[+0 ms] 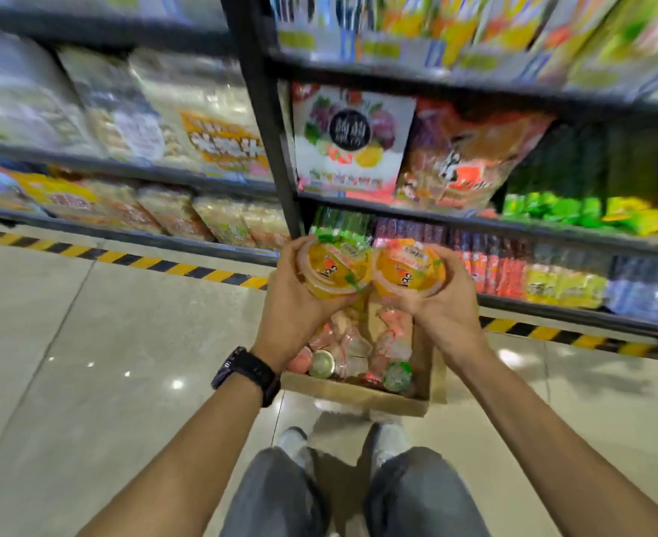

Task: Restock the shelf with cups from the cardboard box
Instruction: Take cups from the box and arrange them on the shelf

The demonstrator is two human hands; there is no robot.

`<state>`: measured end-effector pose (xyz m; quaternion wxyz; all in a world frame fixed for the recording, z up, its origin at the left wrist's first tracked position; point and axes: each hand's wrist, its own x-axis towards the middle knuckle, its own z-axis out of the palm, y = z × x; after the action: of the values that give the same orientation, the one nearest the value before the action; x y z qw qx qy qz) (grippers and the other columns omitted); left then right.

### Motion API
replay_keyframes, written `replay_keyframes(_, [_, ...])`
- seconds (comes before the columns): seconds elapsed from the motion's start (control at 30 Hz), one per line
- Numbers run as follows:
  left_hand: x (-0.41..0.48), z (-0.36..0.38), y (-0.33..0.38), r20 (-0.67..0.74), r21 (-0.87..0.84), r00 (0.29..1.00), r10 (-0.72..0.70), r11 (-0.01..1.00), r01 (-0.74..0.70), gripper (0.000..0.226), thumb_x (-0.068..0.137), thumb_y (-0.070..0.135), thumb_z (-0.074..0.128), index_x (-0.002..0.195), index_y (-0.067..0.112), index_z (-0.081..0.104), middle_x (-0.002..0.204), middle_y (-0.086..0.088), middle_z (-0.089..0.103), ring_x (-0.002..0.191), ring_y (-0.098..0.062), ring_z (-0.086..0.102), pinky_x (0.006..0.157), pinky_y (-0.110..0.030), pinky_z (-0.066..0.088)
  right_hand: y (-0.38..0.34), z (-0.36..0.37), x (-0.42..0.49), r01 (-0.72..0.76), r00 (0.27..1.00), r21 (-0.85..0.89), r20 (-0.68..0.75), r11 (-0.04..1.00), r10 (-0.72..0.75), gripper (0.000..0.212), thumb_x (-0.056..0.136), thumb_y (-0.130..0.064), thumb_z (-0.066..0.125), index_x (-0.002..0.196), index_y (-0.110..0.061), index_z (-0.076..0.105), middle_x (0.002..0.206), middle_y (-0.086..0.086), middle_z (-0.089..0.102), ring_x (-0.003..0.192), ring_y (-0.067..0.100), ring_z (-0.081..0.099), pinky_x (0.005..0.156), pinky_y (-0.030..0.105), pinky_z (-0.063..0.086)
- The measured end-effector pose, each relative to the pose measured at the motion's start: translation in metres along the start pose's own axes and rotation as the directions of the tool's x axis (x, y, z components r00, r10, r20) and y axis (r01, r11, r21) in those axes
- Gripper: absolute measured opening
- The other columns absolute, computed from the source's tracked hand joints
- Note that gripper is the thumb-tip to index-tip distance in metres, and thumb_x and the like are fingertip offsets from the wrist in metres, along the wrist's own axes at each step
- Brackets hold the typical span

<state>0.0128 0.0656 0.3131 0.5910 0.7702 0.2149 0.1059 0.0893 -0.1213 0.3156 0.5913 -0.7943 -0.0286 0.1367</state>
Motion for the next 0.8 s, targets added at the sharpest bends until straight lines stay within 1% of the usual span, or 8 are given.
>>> replay_keyframes(0.13, [-0.037, -0.033, 0.148, -0.022, -0.054, 0.997, 0.068, 0.996, -0.069, 0.084, 0.059, 0.018, 0.094, 0.128, 0.026, 0.046, 0.124, 0.012, 0.059, 0.112, 0.0, 0.059, 0.091, -0.019, 0.051, -0.146, -0.048, -0.057, 0.064, 0.997, 0.077, -0.05, 0.995, -0.061, 0.083, 0.051, -0.002, 0.092, 0.12, -0.021, 0.05, 0.113, -0.009, 0.059, 0.097, -0.006, 0.06, 0.081, 0.012, 0.049])
replay_keyframes(0.27, [-0.054, -0.054, 0.262, -0.044, -0.1, 0.99, 0.135, 0.985, -0.138, 0.086, 0.062, 0.022, 0.093, 0.133, 0.022, 0.045, 0.127, 0.006, 0.058, 0.115, -0.007, 0.06, 0.095, -0.032, 0.053, -0.258, -0.088, -0.089, 0.153, 0.985, 0.148, -0.1, 0.977, -0.139, 0.079, 0.06, -0.004, 0.089, 0.124, -0.019, 0.046, 0.118, -0.008, 0.053, 0.095, -0.016, 0.057, 0.074, 0.005, 0.047])
replay_keyframes(0.33, [-0.054, -0.055, 0.306, -0.041, -0.16, 0.987, 0.153, 0.974, -0.158, 0.089, 0.058, 0.029, 0.093, 0.133, 0.021, 0.045, 0.128, 0.005, 0.057, 0.117, -0.01, 0.06, 0.099, -0.037, 0.052, -0.297, -0.103, -0.096, 0.222, 0.969, 0.13, -0.139, 0.966, -0.204, 0.083, 0.061, -0.01, 0.09, 0.128, -0.018, 0.041, 0.117, -0.014, 0.052, 0.098, -0.018, 0.054, 0.079, 0.005, 0.045])
replay_keyframes(0.43, [-0.054, -0.05, 0.358, -0.065, -0.18, 0.975, 0.213, 0.958, -0.222, 0.091, 0.058, 0.028, 0.093, 0.134, 0.021, 0.044, 0.131, 0.004, 0.056, 0.12, -0.011, 0.058, 0.102, -0.043, 0.05, -0.34, -0.128, -0.095, 0.279, 0.951, 0.157, -0.182, 0.948, -0.25, 0.081, 0.06, -0.009, 0.09, 0.124, -0.016, 0.042, 0.108, -0.017, 0.054, 0.088, -0.022, 0.055, 0.074, 0.002, 0.043])
replay_keyframes(0.53, [-0.054, -0.043, 0.395, -0.128, -0.161, 0.95, 0.284, 0.94, -0.302, 0.089, 0.06, 0.027, 0.094, 0.133, 0.022, 0.044, 0.131, 0.002, 0.056, 0.118, -0.012, 0.06, 0.101, -0.042, 0.051, -0.369, -0.149, -0.091, 0.328, 0.937, 0.163, -0.18, 0.931, -0.298, 0.077, 0.056, -0.008, 0.091, 0.118, -0.018, 0.046, 0.107, -0.009, 0.06, 0.087, -0.016, 0.059, 0.074, 0.007, 0.046])
replay_keyframes(0.6, [-0.053, -0.039, 0.416, -0.161, -0.189, 0.937, 0.311, 0.922, -0.339, 0.087, 0.061, 0.022, 0.093, 0.133, 0.02, 0.045, 0.128, 0.001, 0.058, 0.115, -0.011, 0.061, 0.099, -0.038, 0.052, -0.385, -0.159, -0.088, 0.368, 0.923, 0.176, -0.189, 0.913, -0.336, 0.073, 0.056, -0.004, 0.09, 0.114, -0.017, 0.048, 0.105, -0.007, 0.062, 0.086, -0.01, 0.062, 0.074, 0.011, 0.047])
replay_keyframes(0.7, [-0.051, -0.037, 0.44, -0.186, -0.215, 0.921, 0.342, 0.901, -0.377, 0.084, 0.062, 0.018, 0.091, 0.132, 0.021, 0.045, 0.127, 0.005, 0.058, 0.112, -0.006, 0.062, 0.093, -0.025, 0.053, -0.406, -0.167, -0.084, 0.42, 0.902, 0.185, -0.194, 0.889, -0.386, 0.067, 0.056, -0.001, 0.09, 0.104, -0.025, 0.05, 0.1, -0.01, 0.063, 0.083, -0.012, 0.062, 0.072, 0.009, 0.048])
replay_keyframes(0.8, [-0.044, -0.04, 0.456, -0.204, -0.219, 0.912, 0.357, 0.891, -0.398, 0.08, 0.062, 0.018, 0.09, 0.128, 0.027, 0.046, 0.123, 0.006, 0.061, 0.109, -0.007, 0.064, 0.089, -0.024, 0.054, -0.422, -0.172, -0.079, 0.436, 0.894, 0.186, -0.203, 0.881, -0.399, 0.069, 0.055, -0.008, 0.092, 0.107, -0.028, 0.051, 0.104, -0.009, 0.065, 0.09, -0.004, 0.064, 0.071, 0.012, 0.049])
